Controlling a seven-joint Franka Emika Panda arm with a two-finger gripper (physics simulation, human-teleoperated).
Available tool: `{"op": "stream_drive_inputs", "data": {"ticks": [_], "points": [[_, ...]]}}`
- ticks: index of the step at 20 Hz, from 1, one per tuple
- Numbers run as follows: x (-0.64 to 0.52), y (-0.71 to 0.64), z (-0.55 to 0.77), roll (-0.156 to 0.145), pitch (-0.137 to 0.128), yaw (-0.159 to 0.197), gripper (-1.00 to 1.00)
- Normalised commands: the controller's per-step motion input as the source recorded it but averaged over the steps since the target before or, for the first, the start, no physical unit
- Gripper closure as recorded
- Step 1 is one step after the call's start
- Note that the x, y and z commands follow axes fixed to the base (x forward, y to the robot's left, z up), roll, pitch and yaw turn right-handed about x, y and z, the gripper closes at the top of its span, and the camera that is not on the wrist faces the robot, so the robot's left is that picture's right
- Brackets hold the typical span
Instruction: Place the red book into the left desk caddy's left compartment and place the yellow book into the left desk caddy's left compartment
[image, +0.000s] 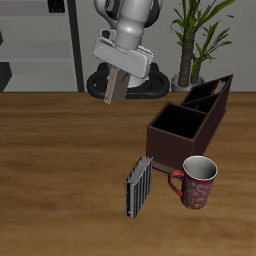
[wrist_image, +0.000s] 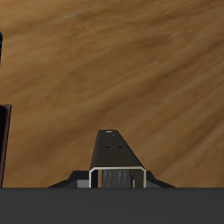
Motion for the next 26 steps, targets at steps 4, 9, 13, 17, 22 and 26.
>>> {"op": "stream_drive_inputs", "data": {"ticks": [4, 9, 13, 17, 22, 26], "points": [[-0.36, 0.36, 0.14, 0.051, -0.045, -0.039, 1.00], [-0.44, 0.44, 0.11, 0.032, -0.036, -0.093, 1.00], [-0.23, 0.40, -0.04, 0.059, 0.004, -0.021, 1.00], [-0.13, 0.34, -0.12, 0.016, 0.037, 0.005, 1.00], [-0.14, 0.34, -0.08, 0.051, 0.027, 0.000, 1.00], [-0.18, 0.28, 0.02, 0.046, -0.003, 0.025, 1.00]]}}
